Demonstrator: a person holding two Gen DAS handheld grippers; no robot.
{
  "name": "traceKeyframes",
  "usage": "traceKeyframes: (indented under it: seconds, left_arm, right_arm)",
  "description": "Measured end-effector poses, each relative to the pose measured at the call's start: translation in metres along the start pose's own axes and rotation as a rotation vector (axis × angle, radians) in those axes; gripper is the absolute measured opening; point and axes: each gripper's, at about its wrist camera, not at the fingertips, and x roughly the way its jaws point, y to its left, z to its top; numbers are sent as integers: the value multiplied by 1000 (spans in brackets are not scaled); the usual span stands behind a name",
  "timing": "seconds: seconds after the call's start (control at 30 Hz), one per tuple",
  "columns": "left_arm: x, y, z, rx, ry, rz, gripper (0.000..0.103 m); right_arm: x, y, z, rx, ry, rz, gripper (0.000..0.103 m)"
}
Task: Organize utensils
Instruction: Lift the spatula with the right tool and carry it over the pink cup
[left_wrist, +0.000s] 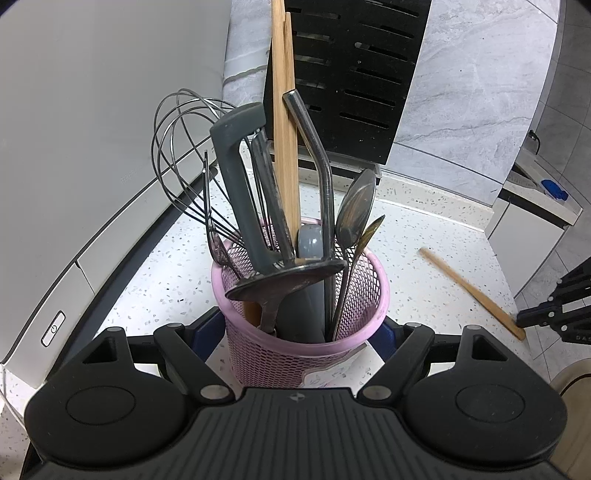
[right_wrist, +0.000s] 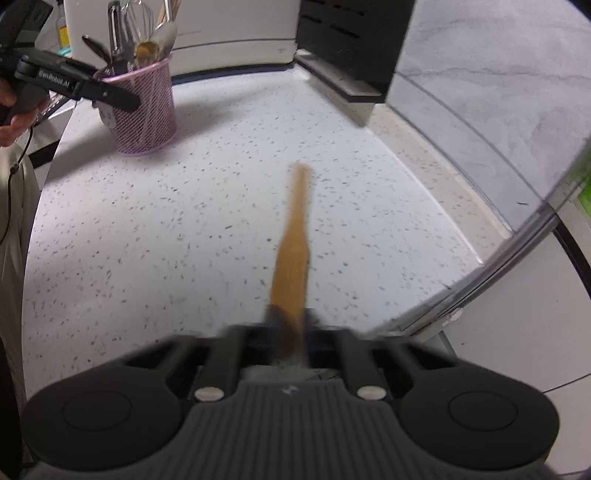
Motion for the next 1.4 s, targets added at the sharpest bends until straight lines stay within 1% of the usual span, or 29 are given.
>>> traceKeyframes:
  seconds: [0.1, 0.17, 0.3, 0.33, 0.37, 0.4, 0.43, 0.47, 0.53, 0.63, 0.7, 0.73, 0.87, 0.97, 1.1, 1.2, 1.3, 1.33, 1.4]
  left_arm:
    - [1, -1, 0, 3, 0, 5, 94]
    - [1, -1, 0, 2, 1, 5, 94]
    - [1, -1, 0, 3, 1, 5, 94]
    - [1, -1, 0, 2, 1, 5, 94]
    - [1, -1, 0, 2, 1, 5, 94]
    - [1, -1, 0, 3, 1, 6, 94]
    - [1, -1, 0, 4, 1, 7, 94]
    - [1, -1, 0, 5, 1, 7, 94]
    - [2, -1, 0, 5, 2, 6, 94]
    - [2, -1, 0, 5, 4, 7, 94]
    - [2, -1, 0, 4, 2, 7, 94]
    - [2, -1, 0, 4, 2, 6, 94]
    - [2, -1, 0, 5, 3, 6, 94]
    - [2, -1, 0, 5, 3, 6, 94]
    - [2, -1, 0, 6, 4, 6, 94]
    - [2, -1, 0, 7, 4, 7, 94]
    - [3, -1, -1, 15, 8, 13, 94]
    - [4, -2, -1, 17, 10, 15, 94]
    - [5, -1, -1, 17, 12, 15, 94]
  right_arm:
    - [0, -5, -6, 22, 5, -1, 0]
    - [-1, -8, -8, 45, -6, 15, 0]
    - [-5, -11, -8, 109, -30, 5, 2]
    - [-7, -13, -8, 147, -40, -1, 6]
    - [-8, -14, -8, 191, -47, 4, 18]
    - [-9, -15, -8, 229, -56, 15, 26]
    - [-9, -14, -7, 267, -61, 21, 39]
    - [-7, -11, -6, 287, -63, 15, 41]
    - [-3, -1, -4, 276, -65, 3, 42]
    - [7, 11, 0, 219, -42, -52, 40]
    - [11, 11, 0, 205, -33, -52, 33]
    - [11, 8, -1, 205, -35, -44, 23]
    - [9, 1, -3, 157, -19, -19, 19]
    - [6, -2, -7, 88, -4, -1, 19]
    - [0, -11, -14, 41, 27, 16, 19]
    - [-3, -14, -19, 22, 35, 30, 19]
    - [-4, -15, -21, 33, 27, 34, 19]
    - [-3, -15, -21, 37, 23, 34, 20]
    - [-3, -15, -21, 50, 16, 37, 34]
